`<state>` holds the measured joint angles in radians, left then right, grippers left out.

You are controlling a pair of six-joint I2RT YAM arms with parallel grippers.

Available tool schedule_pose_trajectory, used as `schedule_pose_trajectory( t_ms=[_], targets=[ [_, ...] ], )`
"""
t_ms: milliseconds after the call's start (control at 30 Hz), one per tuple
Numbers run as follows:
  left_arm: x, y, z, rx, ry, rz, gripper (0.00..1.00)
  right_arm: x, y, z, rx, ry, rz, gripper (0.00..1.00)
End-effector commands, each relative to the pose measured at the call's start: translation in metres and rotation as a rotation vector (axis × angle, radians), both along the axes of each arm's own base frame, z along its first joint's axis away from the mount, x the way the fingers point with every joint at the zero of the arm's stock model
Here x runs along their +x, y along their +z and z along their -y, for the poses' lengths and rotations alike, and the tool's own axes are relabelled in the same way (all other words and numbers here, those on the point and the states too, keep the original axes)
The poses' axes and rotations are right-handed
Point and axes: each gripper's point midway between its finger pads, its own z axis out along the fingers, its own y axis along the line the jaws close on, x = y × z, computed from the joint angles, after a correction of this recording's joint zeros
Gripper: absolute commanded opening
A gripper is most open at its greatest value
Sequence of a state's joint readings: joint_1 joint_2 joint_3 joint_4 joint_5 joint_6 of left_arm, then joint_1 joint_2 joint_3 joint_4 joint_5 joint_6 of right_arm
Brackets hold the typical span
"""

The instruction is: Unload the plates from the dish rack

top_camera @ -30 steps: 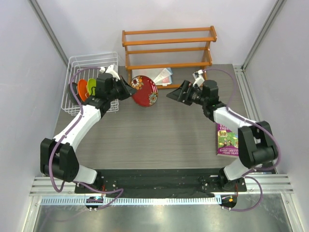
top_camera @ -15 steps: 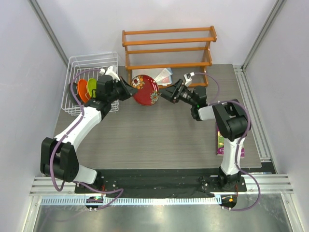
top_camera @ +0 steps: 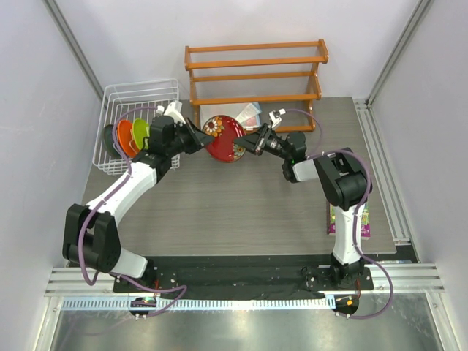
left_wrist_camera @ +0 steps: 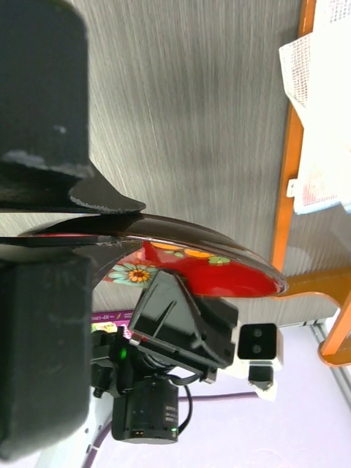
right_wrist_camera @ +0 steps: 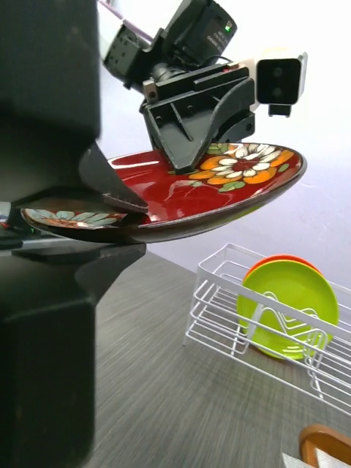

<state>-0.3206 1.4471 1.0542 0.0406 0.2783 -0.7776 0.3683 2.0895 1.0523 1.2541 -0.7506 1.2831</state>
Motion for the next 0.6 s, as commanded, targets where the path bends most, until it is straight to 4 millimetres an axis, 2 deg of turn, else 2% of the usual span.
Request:
schedule_pose_trajectory(
  t_ms=[0, 67, 100, 133, 167, 200, 233, 267, 300, 333, 367, 400, 467, 567],
  targets=[
    [0.006, 0.038, 0.007, -0.046, -0.016, 0.133, 0.00, -0.013, 0.031, 0.000, 0.004, 0.030, 0.125, 0.01],
    [0.006, 0.038, 0.001, -0.004, -0.003, 0.139, 0.00, -0.011, 0.022, 0.005, -0.043, -0.011, 0.100, 0.01],
    [0.006, 0.038, -0.001, 0.012, 0.006, 0.141, 0.04, -0.009, 0.005, 0.008, -0.130, -0.035, 0.080, 0.01],
    [0.005, 0.037, -0.005, 0.033, 0.015, 0.137, 0.14, -0.011, 0.014, 0.013, -0.169, -0.061, 0.103, 0.01],
    [0.005, 0.039, -0.012, 0.075, 0.037, 0.158, 0.29, -0.005, 0.009, 0.022, -0.230, -0.129, 0.103, 0.01],
    [0.005, 0.038, -0.017, 0.100, 0.056, 0.159, 0.41, -0.008, -0.019, 0.031, -0.342, -0.144, -0.003, 0.01],
    [0.005, 0.037, -0.023, 0.131, 0.071, 0.162, 0.44, -0.007, -0.004, 0.041, -0.427, -0.192, 0.100, 0.01],
    [0.006, 0.030, -0.034, 0.193, 0.109, 0.154, 0.50, 0.002, -0.009, 0.055, -0.512, -0.277, 0.087, 0.01],
    [0.005, 0.033, -0.041, 0.223, 0.128, 0.167, 0.64, -0.006, -0.030, 0.070, -0.628, -0.294, 0.003, 0.01],
    [0.003, 0.028, -0.048, 0.260, 0.148, 0.150, 0.72, -0.005, -0.016, 0.082, -0.695, -0.334, 0.076, 0.01],
    [0.005, 0.027, -0.060, 0.320, 0.189, 0.162, 0.85, -0.006, -0.018, 0.092, -0.746, -0.365, 0.066, 0.01],
    [0.005, 0.026, -0.066, 0.350, 0.210, 0.160, 0.97, -0.009, -0.028, 0.109, -0.834, -0.405, 0.024, 0.01],
    [0.002, 0.022, -0.078, 0.407, 0.241, 0.145, 1.00, -0.014, -0.025, 0.126, -0.911, -0.438, 0.034, 0.01],
    [-0.001, 0.022, -0.101, 0.495, 0.319, 0.145, 1.00, -0.028, -0.044, 0.145, -1.010, -0.443, -0.010, 0.01]
  ],
)
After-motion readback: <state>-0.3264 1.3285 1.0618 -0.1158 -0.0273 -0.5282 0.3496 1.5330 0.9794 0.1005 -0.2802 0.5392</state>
